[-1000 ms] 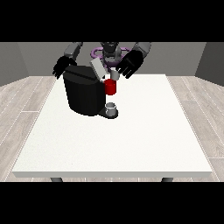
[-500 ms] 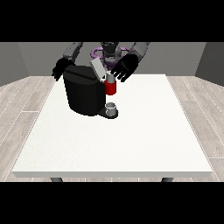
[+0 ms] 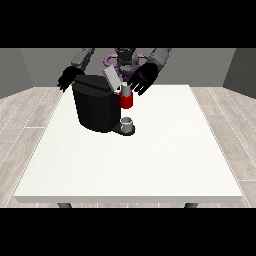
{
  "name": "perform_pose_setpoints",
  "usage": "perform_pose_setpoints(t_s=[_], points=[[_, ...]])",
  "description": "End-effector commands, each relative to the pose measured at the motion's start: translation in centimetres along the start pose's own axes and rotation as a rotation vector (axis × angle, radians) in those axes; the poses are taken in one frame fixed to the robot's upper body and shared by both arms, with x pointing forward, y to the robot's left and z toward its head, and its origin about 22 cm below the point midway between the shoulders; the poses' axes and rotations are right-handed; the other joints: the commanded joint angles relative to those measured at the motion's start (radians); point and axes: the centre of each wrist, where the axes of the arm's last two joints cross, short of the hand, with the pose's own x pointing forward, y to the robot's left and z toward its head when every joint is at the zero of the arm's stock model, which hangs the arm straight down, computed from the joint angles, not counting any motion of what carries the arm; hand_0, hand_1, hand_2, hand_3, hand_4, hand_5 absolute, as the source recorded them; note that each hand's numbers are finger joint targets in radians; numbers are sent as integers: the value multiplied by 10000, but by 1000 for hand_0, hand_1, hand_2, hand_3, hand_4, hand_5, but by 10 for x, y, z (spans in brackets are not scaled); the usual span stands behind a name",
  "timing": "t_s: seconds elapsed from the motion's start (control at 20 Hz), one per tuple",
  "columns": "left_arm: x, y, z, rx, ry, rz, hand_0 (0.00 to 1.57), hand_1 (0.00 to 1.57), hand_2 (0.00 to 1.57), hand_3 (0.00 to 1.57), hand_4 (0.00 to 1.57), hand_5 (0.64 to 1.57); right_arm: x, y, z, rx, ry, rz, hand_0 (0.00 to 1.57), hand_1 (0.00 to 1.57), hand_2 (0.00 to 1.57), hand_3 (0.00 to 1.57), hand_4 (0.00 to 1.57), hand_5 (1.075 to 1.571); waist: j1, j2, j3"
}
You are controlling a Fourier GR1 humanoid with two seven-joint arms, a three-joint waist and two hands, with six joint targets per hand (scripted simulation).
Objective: Insert the coffee pod into the coffee machine and close the lid
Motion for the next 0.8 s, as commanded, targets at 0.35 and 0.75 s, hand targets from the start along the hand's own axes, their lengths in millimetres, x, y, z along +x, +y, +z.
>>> perform_pose_setpoints(t_s=[0.35, 0.75], points=[[-1, -5, -2, -410, 215, 21, 1236, 1236, 1279, 1197, 487, 1571, -3, 1, 2, -150, 345, 106, 0, 0, 0, 0, 415, 1571, 41, -65, -1], [-12, -4, 2, -230, 207, 54, 1204, 1204, 1226, 1089, 463, 1571, -1, 4, 8, 136, 68, 2, 0, 0, 0, 0, 366, 1571, -256, 224, -3]])
